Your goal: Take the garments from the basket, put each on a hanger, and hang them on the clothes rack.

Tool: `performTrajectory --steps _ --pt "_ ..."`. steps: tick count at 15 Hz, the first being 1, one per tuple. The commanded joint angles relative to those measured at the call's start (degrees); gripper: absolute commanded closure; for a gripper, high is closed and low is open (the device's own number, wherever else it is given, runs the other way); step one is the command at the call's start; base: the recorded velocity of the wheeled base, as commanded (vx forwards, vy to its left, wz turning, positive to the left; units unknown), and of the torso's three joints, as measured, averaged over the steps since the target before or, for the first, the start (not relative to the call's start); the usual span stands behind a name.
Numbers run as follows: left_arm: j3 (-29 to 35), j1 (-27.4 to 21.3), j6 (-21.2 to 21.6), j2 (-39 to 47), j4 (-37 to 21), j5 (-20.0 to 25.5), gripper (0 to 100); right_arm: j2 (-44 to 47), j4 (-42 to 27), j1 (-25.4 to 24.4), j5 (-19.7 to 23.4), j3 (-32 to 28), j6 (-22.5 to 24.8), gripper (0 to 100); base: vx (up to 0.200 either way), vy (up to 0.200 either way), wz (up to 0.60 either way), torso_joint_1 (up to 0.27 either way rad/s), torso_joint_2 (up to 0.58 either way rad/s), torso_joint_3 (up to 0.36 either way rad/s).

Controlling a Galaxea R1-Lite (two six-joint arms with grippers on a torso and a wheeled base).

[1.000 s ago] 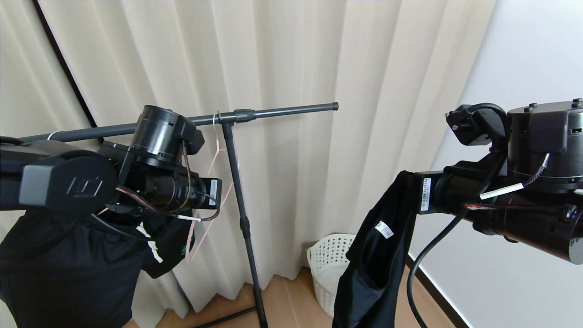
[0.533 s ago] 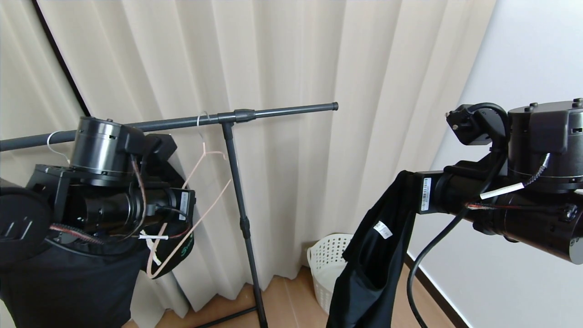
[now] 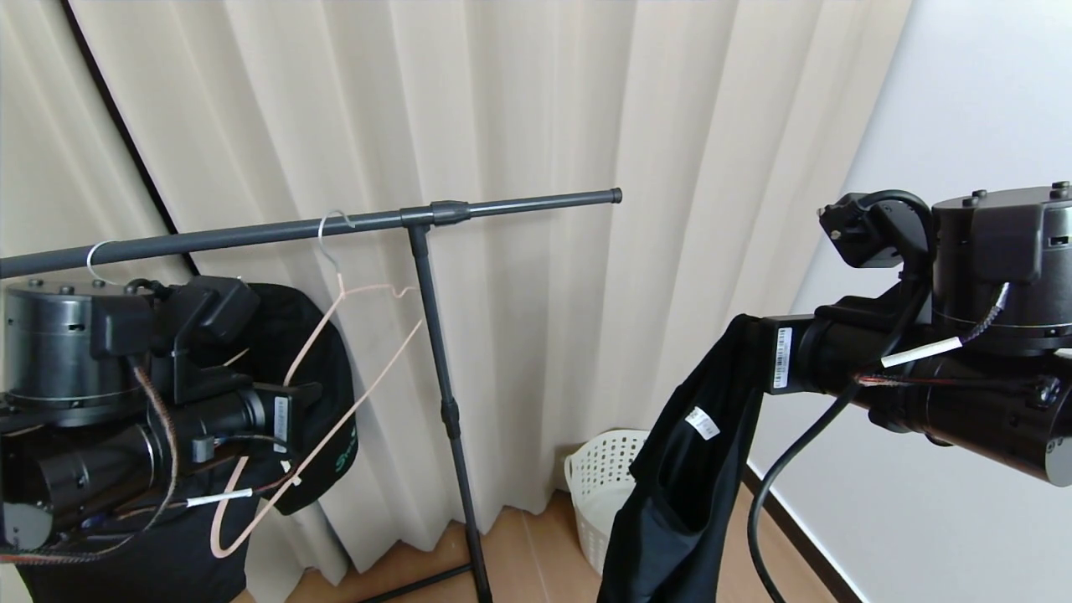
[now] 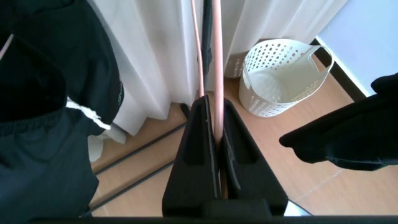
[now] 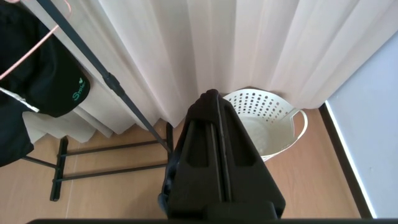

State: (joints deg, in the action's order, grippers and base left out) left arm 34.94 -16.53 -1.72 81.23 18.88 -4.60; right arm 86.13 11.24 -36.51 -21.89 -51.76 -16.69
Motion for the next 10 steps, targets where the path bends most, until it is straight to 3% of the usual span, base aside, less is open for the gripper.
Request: performTrajectory --steps 1,6,10 --pt "-4.79 1.33 -0.04 -4.32 2.03 0.2 100 0.01 0.01 -0.05 0.01 -0.01 -0.01 100 0.0 0.0 0.0 0.0 0.0 0.0" --pt "-15.25 1.33 0.84 -13.81 8.19 0.38 100 -0.08 0.01 -0.05 -0.08 0.08 -0.01 100 0.0 0.0 0.0 0.0 0.0 0.0" --pt "-17.98 1.15 0.75 -16.36 9.86 0.46 100 -0.35 4.4 -0.05 -0.17 2.19 1.57 100 0.0 0.0 0.0 0.0 0.0 0.0"
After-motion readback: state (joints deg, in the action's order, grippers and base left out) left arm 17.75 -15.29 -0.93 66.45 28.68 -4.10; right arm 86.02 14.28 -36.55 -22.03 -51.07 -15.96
